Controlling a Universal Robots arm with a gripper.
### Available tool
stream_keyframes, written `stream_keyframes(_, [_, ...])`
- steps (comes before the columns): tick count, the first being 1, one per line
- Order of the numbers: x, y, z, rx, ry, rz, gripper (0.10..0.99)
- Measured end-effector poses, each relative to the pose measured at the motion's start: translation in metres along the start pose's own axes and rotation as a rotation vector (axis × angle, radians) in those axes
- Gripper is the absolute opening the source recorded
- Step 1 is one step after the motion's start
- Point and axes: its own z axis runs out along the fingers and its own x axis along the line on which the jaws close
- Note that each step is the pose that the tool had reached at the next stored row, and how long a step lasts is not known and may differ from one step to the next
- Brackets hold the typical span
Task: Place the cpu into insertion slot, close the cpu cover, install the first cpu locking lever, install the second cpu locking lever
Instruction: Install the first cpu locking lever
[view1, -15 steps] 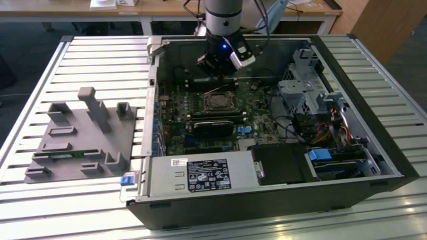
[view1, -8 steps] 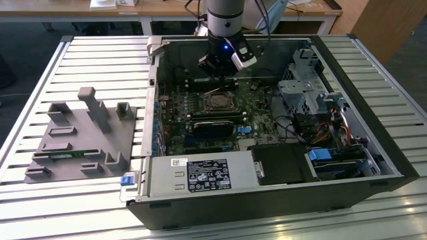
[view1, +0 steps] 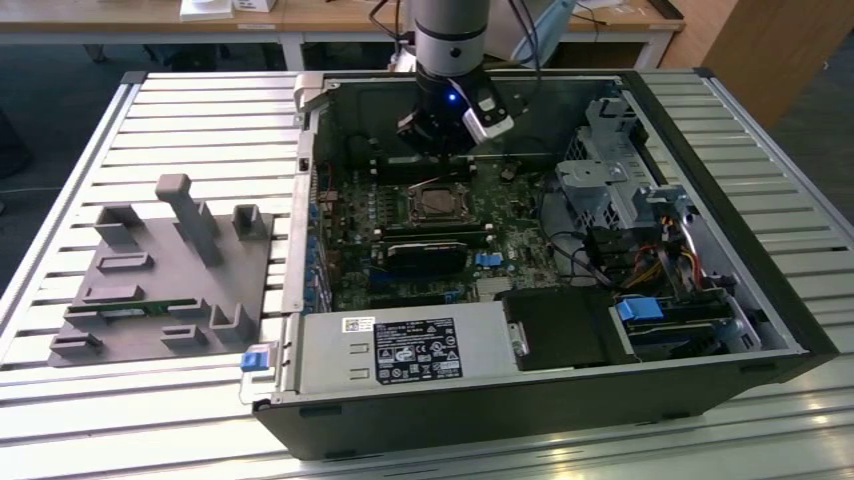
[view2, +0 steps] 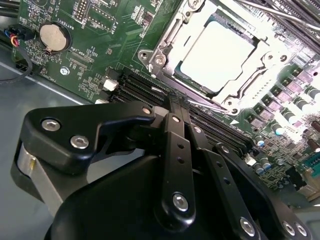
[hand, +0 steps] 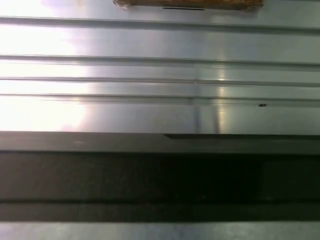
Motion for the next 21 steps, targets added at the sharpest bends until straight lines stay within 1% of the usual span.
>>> stream_keyframes(5, [-0.0019,-0.0001,0.0021,0.0,0.0007,0.0,0.106])
stream_keyframes(14, [-0.0028,-0.0003,0.0062,0.0,0.0008,0.0,0.106])
stream_keyframes(21, [-0.0027,-0.0003,0.0065,0.0,0.0009,0.0,0.106])
